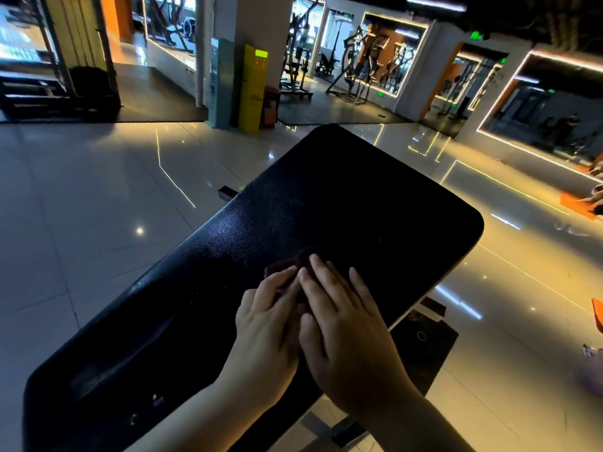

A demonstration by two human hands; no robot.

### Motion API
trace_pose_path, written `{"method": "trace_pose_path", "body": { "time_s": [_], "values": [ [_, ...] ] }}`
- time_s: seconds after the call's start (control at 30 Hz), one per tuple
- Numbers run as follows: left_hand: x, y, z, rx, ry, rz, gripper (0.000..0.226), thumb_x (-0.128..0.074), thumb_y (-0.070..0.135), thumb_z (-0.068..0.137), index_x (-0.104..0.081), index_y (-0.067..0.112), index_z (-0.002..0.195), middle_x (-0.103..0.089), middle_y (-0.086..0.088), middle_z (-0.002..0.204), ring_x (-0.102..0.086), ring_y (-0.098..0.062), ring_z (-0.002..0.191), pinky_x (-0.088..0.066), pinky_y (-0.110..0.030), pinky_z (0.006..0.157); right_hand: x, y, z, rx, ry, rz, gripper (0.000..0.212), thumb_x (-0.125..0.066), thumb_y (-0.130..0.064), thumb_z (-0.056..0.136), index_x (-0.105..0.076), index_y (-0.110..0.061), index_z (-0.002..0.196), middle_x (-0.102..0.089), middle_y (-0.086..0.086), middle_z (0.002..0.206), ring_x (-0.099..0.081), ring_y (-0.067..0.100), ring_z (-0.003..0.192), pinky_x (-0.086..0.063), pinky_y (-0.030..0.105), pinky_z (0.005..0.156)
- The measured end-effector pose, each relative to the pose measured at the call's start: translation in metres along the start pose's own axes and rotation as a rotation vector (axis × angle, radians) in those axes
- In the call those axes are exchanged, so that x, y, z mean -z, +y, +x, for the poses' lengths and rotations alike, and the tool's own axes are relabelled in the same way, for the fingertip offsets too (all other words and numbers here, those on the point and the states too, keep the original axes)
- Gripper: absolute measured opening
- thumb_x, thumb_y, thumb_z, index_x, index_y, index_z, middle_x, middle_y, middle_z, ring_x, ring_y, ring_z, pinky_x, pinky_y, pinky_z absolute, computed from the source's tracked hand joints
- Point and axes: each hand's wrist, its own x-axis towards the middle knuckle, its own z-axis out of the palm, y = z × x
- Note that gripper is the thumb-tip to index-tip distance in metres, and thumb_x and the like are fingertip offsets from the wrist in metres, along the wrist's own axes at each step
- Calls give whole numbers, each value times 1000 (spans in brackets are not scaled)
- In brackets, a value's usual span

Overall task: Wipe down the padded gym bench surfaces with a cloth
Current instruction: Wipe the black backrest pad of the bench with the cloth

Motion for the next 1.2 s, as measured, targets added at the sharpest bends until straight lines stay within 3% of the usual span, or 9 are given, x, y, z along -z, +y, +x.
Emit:
{"method": "trace_pose_path", "body": {
  "time_s": [0.07, 0.17, 0.3, 0.43, 0.63, 0.77, 0.9, 1.0, 1.2],
  "values": [
    [2, -6, -5, 66, 108, -273, 47, -52, 17, 91, -58, 34, 135, -49, 25, 139, -46, -7, 129, -37, -30, 107, 1, -3, 0, -26, -74, -35, 67, -12, -55, 99, -11, -27, 160, 3, 7, 168, 11, 15, 154, 6, 44, 123],
    [7, -16, -5, 139, 207, -386, 59, -50, -12, 76, -70, 26, 117, -64, 17, 125, -55, -14, 126, -44, -32, 107, -5, -6, -1, -36, -65, -207, 73, -32, -57, 95, -30, -18, 157, -16, 15, 166, -15, 28, 154, -7, 48, 119],
    [11, -30, 6, 149, 227, -77, 55, -49, -1, 80, -65, 24, 126, -57, 18, 133, -44, -2, 129, -32, -30, 112, 0, 14, 14, -19, 30, -325, 63, -40, -34, 89, -50, -6, 144, -37, 15, 158, -34, 28, 146, -21, 49, 116],
    [5, -45, 10, 213, 169, 168, 54, -55, 9, 92, -47, 13, 145, -43, 1, 150, -36, -17, 140, -25, -34, 117, 20, 36, 35, -173, 105, -381, 63, -25, -34, 96, -39, -3, 149, -32, 19, 159, -30, 33, 148, -28, 52, 119],
    [2, -52, 10, 145, 82, 292, 56, -30, 32, 100, -37, 13, 152, -31, -2, 158, -27, -20, 147, -23, -36, 120, -8, 15, 32, 84, 70, -364, 54, -37, -36, 97, -55, -12, 141, -49, 10, 151, -43, 27, 142, -25, 49, 118],
    [3, -58, 16, 164, -40, 332, 70, -1, 49, 94, -8, 22, 159, 1, 6, 166, 7, -10, 152, -6, -34, 125, 16, 39, 45, -37, 139, -465, 55, -41, -20, 92, -49, -2, 144, -42, 16, 154, -34, 31, 146, -31, 54, 117],
    [4, -60, 18, 146, -46, 356, 70, -7, 47, 94, -14, 19, 158, -7, 1, 166, -1, -14, 153, -15, -39, 125, -11, 3, 29, 52, 153, -333, 59, -50, -7, 82, -56, -14, 141, -52, 14, 147, -47, 33, 136, -49, 42, 103],
    [5, -63, 16, 146, -60, 342, 70, -8, 48, 94, -13, 21, 158, -7, 3, 166, 0, -12, 153, -15, -38, 125, -13, -3, 9, 182, 116, -312, 51, -36, -14, 88, -67, -22, 128, -65, 0, 131, -57, 24, 126, -40, 42, 109],
    [6, -65, 13, 152, -55, 311, 67, -7, 49, 97, -12, 23, 159, -7, 5, 167, 1, -11, 153, -17, -40, 124, -5, -1, 8, -31, 174, -397, 29, -49, -21, 91, -66, -8, 111, -64, 18, 128, -56, 37, 128, -49, 54, 101]
  ]
}}
